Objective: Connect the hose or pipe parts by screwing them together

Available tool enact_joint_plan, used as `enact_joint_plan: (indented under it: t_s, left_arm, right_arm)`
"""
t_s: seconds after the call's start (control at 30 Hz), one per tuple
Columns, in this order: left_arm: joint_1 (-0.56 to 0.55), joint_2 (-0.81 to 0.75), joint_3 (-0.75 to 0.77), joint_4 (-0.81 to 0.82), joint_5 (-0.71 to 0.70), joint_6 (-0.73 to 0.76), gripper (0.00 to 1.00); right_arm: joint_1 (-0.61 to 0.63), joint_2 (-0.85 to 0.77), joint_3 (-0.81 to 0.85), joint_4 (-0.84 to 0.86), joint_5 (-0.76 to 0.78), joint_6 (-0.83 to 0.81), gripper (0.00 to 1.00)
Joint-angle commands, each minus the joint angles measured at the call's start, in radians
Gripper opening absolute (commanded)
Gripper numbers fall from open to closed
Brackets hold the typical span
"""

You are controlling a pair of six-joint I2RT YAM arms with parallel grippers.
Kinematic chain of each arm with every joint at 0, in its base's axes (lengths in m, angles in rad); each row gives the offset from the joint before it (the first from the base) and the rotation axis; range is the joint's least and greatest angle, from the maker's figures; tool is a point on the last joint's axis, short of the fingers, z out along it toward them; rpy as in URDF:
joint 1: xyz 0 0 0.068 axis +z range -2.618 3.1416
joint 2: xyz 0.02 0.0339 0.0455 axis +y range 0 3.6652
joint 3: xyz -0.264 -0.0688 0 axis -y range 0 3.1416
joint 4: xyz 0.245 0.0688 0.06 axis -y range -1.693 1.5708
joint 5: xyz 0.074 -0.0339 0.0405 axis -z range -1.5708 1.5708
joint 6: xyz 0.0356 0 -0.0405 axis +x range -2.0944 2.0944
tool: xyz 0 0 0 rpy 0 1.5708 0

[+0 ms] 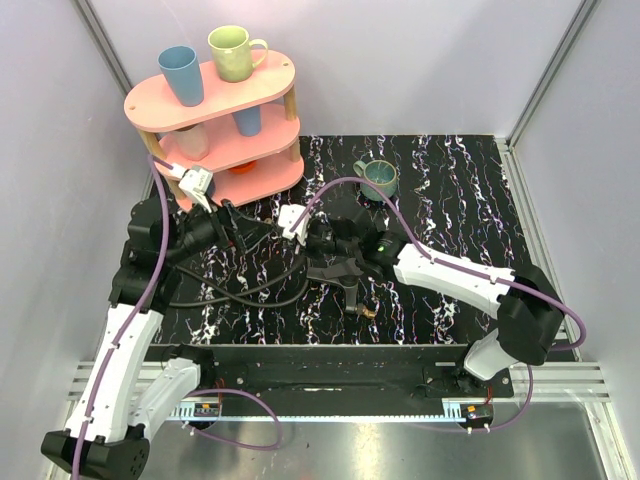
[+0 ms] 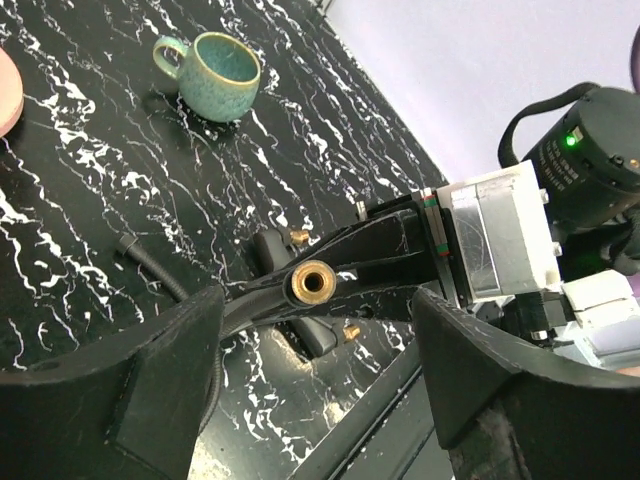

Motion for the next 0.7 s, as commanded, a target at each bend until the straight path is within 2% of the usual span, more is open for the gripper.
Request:
enact_joint_plan:
  t_s: [0.0, 0.27, 0.67]
  left_arm:
    - [0.002, -0.026, -0.012, -0.044, 0.010, 0.060, 0.80]
    - [0.002, 0.015, -0.038, -0.045, 0.047, 0.011, 0.79]
    - [-0.005, 0.148, -0.090, 0.024, 0.154, -0.110, 0.72]
  right_arm:
    - [-0.003, -0.043, 0.050, -0.091, -0.038, -0.084, 0.00]
    - [-0.003, -0.065, 0.050, -0.121, -0.083, -0.096, 0.00]
    - [-0.003, -0.059, 0.045, -0.127, -0.062, -0.099, 0.00]
